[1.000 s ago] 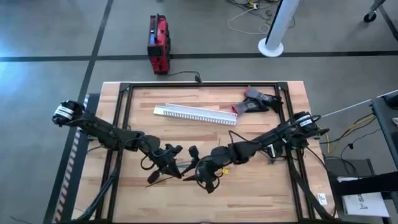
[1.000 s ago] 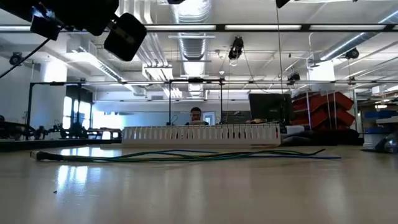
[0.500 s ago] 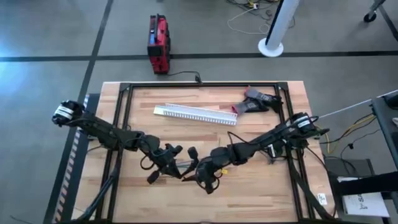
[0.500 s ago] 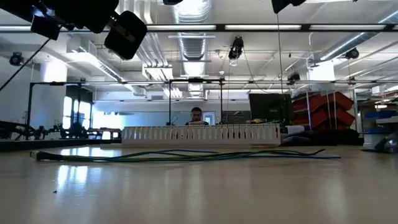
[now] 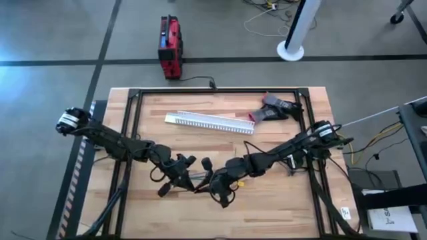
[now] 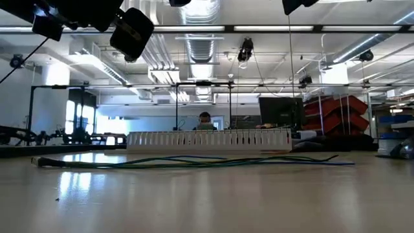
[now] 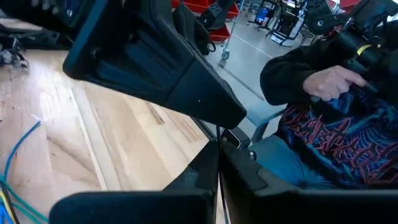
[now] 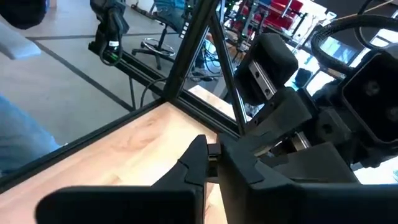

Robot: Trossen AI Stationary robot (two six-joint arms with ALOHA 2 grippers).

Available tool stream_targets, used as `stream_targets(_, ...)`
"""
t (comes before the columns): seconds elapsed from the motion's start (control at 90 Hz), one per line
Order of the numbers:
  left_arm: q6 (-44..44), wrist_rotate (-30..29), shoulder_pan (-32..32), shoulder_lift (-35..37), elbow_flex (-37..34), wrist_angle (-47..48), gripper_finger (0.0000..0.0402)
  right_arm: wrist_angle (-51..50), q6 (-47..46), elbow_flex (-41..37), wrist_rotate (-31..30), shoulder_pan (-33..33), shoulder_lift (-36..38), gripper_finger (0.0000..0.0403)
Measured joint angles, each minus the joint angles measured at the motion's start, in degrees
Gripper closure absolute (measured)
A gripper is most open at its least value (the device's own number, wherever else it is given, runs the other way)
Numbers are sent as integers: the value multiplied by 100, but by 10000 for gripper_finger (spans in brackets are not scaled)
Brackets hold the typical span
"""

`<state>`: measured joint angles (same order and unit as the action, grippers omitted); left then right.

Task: Ziptie cables
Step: Insert the black ziptie on the cable wires

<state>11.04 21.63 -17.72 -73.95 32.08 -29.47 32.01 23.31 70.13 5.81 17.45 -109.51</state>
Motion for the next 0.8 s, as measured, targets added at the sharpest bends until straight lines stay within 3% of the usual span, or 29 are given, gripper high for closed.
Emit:
stream_targets(0.256,-77,-4,20,134,0,218,387,-294,-539,0,-266,13,183,400)
stream_targets(0.422,-325,-18,126,770,2,1267,339,-940,-994,0,-462,15,533,401)
stream_targets(0.489,-449,-281,177,1070,2,1789,320,-1291,-1270,0,-645,15,728,401)
stream_targets(0.656,-611,-1732,179,1457,-127,2666,285,-3075,-2105,393,-1602,15,1299,401)
stream_targets(0.8,-630,-2314,186,1427,-293,2639,272,-5584,-3161,1528,-2267,-43,1460,401)
